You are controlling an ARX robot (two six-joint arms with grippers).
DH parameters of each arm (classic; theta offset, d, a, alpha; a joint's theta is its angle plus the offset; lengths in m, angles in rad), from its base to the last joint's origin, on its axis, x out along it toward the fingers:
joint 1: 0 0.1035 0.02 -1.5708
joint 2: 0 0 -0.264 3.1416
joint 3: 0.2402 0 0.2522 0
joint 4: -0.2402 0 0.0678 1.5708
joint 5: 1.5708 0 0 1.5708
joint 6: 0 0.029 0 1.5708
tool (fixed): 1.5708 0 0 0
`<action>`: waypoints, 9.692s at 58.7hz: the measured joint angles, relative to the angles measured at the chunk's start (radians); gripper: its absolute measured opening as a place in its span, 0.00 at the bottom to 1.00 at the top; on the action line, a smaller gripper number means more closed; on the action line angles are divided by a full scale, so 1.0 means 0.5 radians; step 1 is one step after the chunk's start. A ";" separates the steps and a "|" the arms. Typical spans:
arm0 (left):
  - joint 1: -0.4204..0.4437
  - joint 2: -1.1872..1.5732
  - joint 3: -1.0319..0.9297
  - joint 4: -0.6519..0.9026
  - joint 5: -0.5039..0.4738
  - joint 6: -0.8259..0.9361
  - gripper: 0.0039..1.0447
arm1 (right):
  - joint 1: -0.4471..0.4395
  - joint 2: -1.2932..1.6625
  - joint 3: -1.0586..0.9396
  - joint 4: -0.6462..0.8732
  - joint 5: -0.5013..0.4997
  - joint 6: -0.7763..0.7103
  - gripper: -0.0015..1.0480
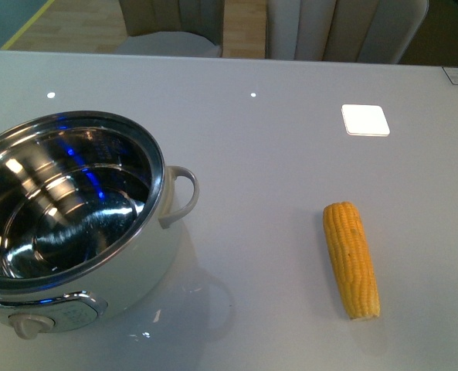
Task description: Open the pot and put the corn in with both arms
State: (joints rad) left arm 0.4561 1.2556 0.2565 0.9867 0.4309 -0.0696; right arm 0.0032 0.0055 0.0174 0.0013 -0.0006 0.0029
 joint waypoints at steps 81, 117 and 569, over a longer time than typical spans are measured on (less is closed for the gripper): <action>-0.907 -1.912 -0.488 -1.373 -0.862 0.121 0.03 | 0.000 0.000 0.000 0.000 0.002 0.000 0.92; -0.907 -2.493 -0.488 -1.966 -0.862 0.121 0.03 | 0.000 -0.001 -0.001 0.000 0.001 0.000 0.92; -0.907 -2.500 -0.488 -1.973 -0.862 0.125 0.94 | -0.014 0.684 -0.001 0.690 0.002 0.007 0.02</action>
State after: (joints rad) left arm 0.0025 0.0055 0.0128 0.0002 -0.0002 -0.0071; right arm -0.0036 0.3477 0.0170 0.3462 0.0006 0.0063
